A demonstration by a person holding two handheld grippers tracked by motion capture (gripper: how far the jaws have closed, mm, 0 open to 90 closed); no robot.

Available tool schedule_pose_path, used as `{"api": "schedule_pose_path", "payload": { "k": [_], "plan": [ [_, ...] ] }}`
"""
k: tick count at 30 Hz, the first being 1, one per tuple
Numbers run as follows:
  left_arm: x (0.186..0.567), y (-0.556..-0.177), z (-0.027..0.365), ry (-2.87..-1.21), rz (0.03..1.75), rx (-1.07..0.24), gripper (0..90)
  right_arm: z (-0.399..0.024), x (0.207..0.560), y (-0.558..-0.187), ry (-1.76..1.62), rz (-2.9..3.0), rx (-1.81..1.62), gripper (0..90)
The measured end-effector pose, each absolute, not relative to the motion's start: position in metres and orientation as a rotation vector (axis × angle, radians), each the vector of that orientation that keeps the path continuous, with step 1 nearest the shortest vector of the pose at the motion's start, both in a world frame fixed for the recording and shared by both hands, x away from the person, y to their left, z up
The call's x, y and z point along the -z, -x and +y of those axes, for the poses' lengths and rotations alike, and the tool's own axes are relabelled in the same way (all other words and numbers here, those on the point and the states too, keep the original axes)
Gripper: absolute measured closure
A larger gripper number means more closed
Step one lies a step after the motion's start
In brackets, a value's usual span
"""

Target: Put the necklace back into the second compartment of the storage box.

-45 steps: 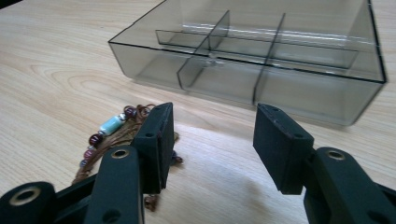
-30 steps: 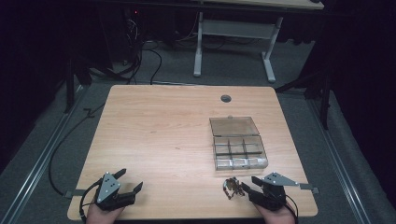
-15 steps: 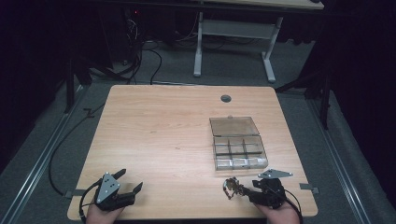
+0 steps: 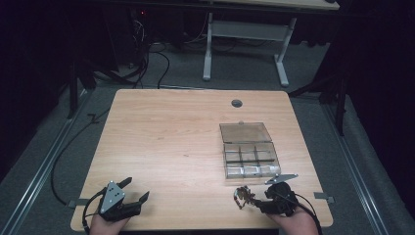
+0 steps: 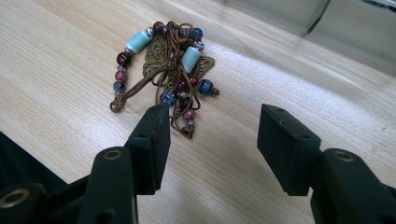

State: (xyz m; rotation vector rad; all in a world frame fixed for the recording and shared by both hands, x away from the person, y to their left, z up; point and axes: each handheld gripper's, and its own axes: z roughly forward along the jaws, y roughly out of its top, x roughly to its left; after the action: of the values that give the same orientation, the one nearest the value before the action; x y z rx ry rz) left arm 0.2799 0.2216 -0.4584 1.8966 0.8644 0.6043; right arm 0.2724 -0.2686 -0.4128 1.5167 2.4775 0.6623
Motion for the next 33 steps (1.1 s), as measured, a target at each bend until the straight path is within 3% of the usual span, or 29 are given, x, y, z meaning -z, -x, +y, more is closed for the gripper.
{"api": "schedule_pose_path", "payload": {
  "k": [33],
  "plan": [
    [0.457, -0.28, 0.222, -1.901, 0.855, -0.594, 21.4, -0.227, 0.401, -0.309, -1.463, 2.697, -0.338, 44.1]
  ]
}}
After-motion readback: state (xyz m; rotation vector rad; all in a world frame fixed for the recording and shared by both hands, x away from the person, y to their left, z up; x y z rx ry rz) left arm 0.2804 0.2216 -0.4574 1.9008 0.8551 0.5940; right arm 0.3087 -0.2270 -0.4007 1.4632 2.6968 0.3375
